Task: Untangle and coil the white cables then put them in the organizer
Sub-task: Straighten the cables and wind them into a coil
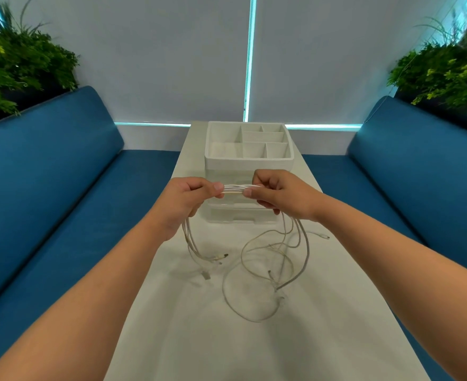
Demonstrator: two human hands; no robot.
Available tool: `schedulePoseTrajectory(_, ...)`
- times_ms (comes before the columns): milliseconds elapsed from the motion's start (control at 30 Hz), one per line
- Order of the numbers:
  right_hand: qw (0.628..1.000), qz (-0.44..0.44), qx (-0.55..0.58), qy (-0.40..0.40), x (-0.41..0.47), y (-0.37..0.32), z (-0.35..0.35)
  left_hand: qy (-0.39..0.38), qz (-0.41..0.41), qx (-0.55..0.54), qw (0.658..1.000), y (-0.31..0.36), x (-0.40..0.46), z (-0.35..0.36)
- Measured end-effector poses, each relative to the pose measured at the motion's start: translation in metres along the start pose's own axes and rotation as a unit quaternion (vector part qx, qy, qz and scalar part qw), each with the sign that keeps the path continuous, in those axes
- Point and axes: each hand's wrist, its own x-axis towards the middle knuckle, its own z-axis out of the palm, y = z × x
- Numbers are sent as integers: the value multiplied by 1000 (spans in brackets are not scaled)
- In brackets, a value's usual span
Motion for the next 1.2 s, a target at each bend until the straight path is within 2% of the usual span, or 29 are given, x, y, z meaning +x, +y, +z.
schedulePoseTrajectory(133, 1000, -11, 2, 20, -2, 0, 2, -7, -15, 14, 1000, 1, -2, -1)
schedulePoseTrajectory(267, 1000, 6, 20, 7, -2, 2, 2, -2, -28, 35, 999, 2, -2, 0)
schedulePoseTrajectory(467, 985, 80, 148, -45, -1, 0, 0, 14, -30, 35, 999, -1, -1, -1)
schedulePoseTrajectory(633, 954, 153, 240, -92, 0, -5, 0, 1, -32, 31, 999, -4, -2, -3)
schedulePoseTrajectory(767, 970, 121, 196, -82, -2, 2, 5, -1, -33, 26, 999, -4, -1, -5)
schedulePoseTrajectory(933, 988, 38, 150, -4, -2, 2, 8, 24, -37, 21, 999, -9, 1, -7)
schedulePoseTrajectory(1033, 987, 52, 148, 28, -1, 2, 11, 33, -40, 24, 998, -10, 1, -4)
schedulePoseTrajectory(1200, 988, 98, 96, -68, -6, 7, 11, 8, -33, 49, 998, -8, 1, -6)
